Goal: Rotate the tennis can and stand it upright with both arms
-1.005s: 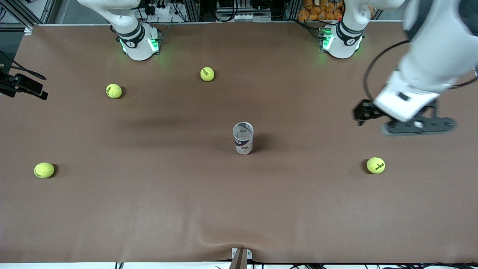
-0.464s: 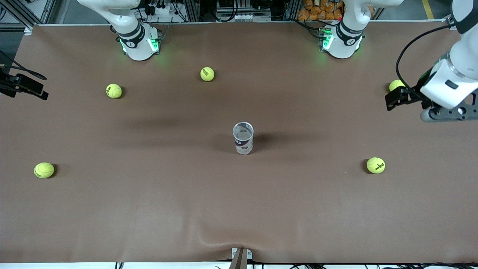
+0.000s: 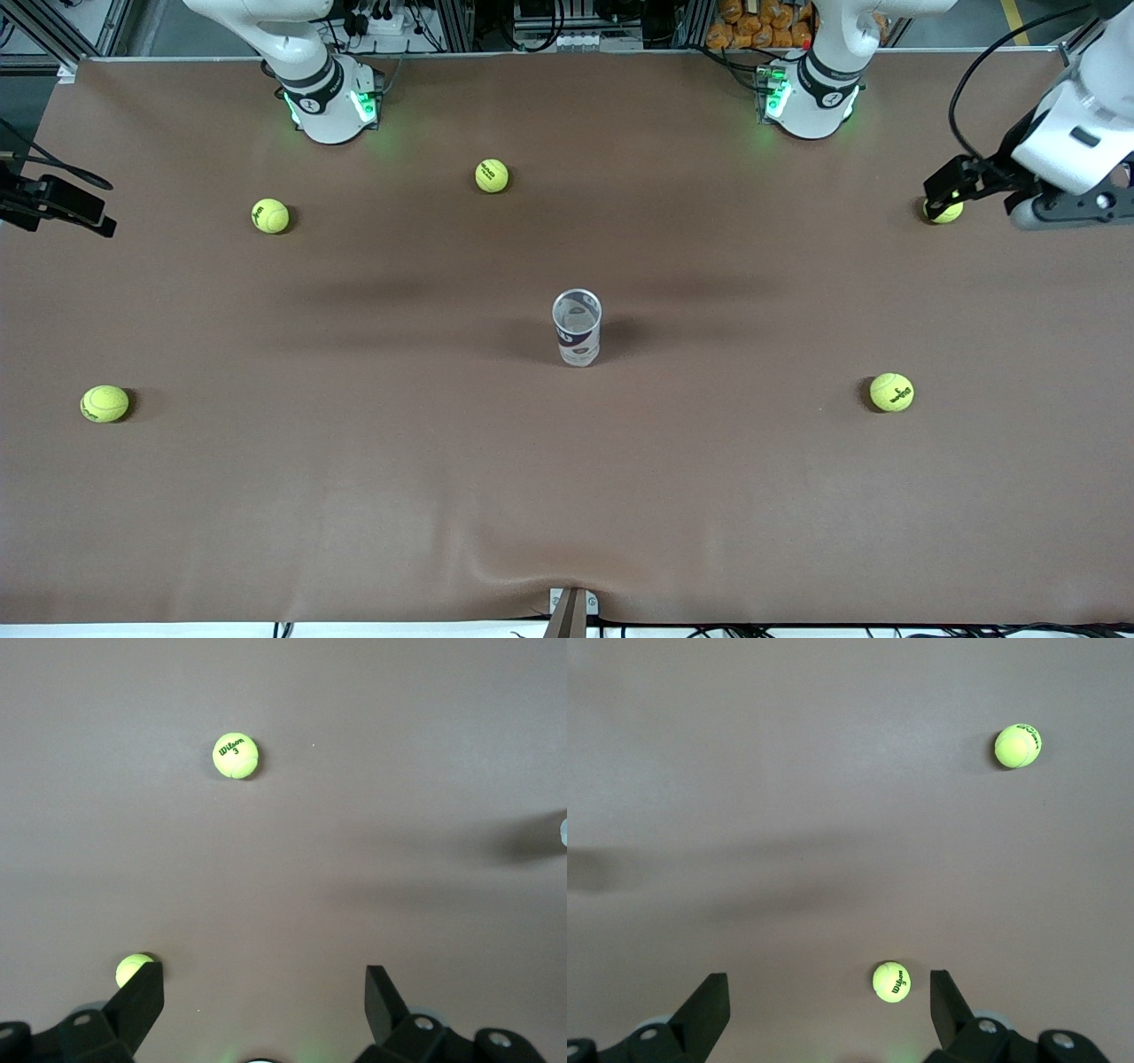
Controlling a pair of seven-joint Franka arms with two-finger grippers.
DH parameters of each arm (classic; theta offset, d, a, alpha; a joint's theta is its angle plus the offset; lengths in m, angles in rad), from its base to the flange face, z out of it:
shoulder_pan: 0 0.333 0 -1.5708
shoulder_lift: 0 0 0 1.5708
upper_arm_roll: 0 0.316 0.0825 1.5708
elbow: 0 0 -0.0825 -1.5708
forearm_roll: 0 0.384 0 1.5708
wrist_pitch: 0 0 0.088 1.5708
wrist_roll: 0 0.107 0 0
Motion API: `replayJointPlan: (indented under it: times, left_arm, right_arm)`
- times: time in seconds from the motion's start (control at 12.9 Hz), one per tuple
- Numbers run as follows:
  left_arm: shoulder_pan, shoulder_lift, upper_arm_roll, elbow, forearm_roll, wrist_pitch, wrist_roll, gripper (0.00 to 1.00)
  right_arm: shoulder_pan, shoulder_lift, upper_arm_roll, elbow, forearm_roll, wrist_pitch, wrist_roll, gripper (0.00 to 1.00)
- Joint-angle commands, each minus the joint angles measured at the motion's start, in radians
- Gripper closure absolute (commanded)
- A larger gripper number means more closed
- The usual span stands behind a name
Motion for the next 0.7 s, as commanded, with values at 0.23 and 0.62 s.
replayJointPlan:
  times: [0.23, 0.62]
  left_arm:
    - [0.054, 0.008, -0.007, 0.069, -0.006, -0.011, 0.081, 0.0]
    - [0.052, 0.008, -0.007, 0.122, -0.006, -0.064, 0.079, 0.0]
  right_arm:
    - [-0.002, 0.003, 0.003, 0.015, -0.008, -0.009, 0.007, 0.0]
    - [0.0, 0.003, 0.003, 0.014, -0.008, -0.01, 0.007, 0.0]
